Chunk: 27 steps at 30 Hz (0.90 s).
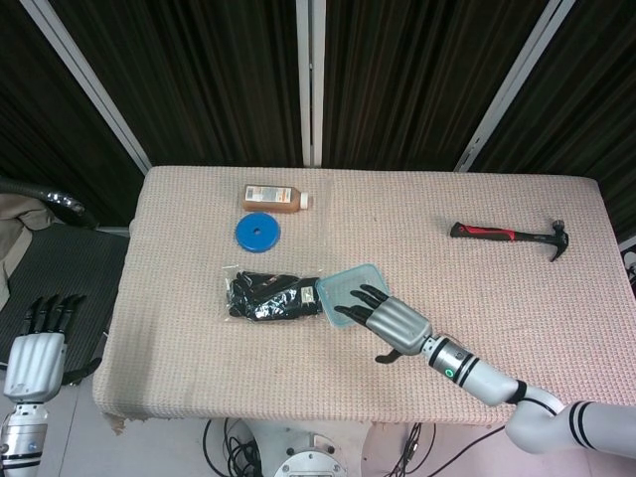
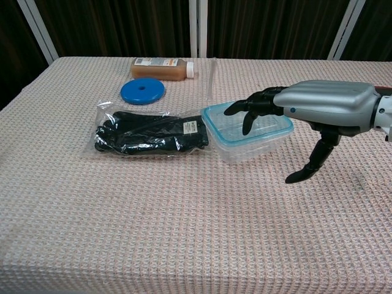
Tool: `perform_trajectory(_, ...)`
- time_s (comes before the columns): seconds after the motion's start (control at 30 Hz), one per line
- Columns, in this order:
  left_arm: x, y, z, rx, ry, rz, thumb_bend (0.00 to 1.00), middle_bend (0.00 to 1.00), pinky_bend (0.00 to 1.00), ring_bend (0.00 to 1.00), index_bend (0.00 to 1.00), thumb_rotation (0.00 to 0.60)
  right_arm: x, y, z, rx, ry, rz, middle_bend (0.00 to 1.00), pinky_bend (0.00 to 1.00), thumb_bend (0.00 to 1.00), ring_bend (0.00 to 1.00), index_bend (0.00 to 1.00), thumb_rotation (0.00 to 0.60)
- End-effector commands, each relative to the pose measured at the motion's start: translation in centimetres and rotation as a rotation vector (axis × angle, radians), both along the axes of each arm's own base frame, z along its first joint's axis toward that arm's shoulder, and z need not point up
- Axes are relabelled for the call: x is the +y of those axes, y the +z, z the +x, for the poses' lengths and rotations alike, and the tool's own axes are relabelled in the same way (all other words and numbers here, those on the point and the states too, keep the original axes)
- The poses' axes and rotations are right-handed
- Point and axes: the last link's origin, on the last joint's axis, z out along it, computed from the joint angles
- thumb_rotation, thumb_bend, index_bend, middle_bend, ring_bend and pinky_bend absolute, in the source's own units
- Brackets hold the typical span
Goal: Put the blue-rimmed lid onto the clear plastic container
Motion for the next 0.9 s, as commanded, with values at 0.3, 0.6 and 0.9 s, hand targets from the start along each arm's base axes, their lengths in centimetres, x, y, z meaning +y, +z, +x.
perform_trajectory(0.3,0.1,-0.1,0.0,0.001,-0.001,-0.004,0.03,0.12,0.00,0.05,0.14,0.600,-0.3,-0.7,-0.6,0.024,-0.019,0.009,0.22,0.00,0.00,0.00,0.00,0.600)
perform_trajectory(0.6,0.1,-0.1,-0.1,-0.001,0.006,-0.005,0.03,0.12,0.00,0.05,0.14,0.600,-0.5,-0.7,-0.5,0.009,-0.022,0.005,0.22,0.00,0.00,0.00,0.00,0.600)
perform_trajectory(0.9,0.2,-0.3,0.0,-0.002,0.001,-0.010,0.03,0.12,0.00,0.05,0.14,0.600,-2.3,0.7,1.4,-0.012,-0.014,-0.050,0.17,0.00,0.00,0.00,0.00,0.600)
